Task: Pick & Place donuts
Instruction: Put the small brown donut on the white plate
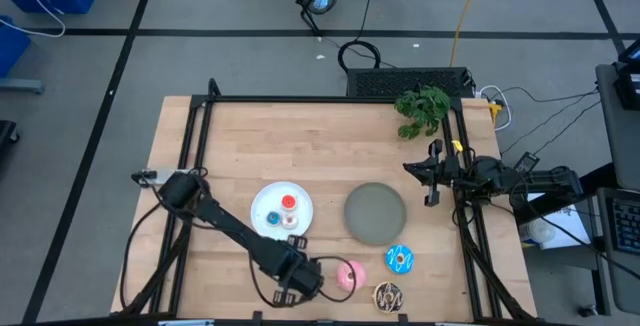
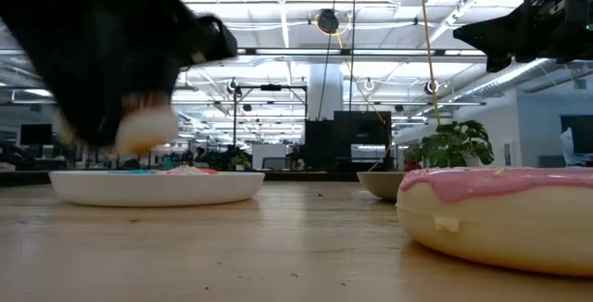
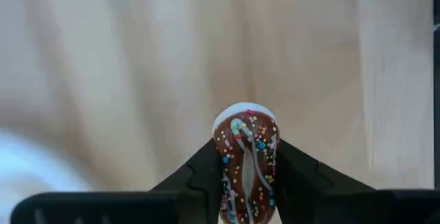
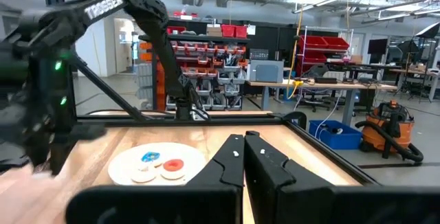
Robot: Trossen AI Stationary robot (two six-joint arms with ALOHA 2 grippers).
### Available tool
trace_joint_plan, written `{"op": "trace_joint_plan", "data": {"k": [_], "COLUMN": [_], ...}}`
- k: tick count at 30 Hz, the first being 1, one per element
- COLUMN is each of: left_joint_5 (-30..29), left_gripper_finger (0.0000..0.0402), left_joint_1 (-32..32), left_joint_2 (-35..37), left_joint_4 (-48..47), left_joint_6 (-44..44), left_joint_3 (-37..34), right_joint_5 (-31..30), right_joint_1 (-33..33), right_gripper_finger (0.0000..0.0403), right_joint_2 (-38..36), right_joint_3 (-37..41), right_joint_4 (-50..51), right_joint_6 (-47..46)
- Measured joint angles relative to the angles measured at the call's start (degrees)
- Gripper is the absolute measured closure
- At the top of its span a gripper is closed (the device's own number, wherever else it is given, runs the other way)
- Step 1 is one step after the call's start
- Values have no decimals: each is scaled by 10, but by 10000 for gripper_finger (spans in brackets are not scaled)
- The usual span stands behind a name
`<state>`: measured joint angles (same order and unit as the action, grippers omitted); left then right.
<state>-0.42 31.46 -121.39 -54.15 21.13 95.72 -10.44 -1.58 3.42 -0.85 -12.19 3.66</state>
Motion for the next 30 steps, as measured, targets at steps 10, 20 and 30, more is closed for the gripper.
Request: {"op": "trace_joint_plan", "data": {"k": [10, 20, 30], "left_joint_5": [-131, -193, -144], "left_gripper_finger": [271, 285, 285], "left_joint_1": [-31, -101, -150], "left_joint_2": [158, 198, 196], "left_joint_4": [-205, -215, -116], "left_joint_6": [37, -4, -53], "left_joint_3": [1, -28, -220], "right_joint_5": [0, 1, 1], "right_joint_1": [0, 0, 0], "right_gripper_finger": [403, 403, 403], "right_joint_2": [0, 0, 0], "right_joint_3": [0, 0, 0], "right_joint_4": [0, 0, 0], "right_joint_6": [-13, -13, -13]}}
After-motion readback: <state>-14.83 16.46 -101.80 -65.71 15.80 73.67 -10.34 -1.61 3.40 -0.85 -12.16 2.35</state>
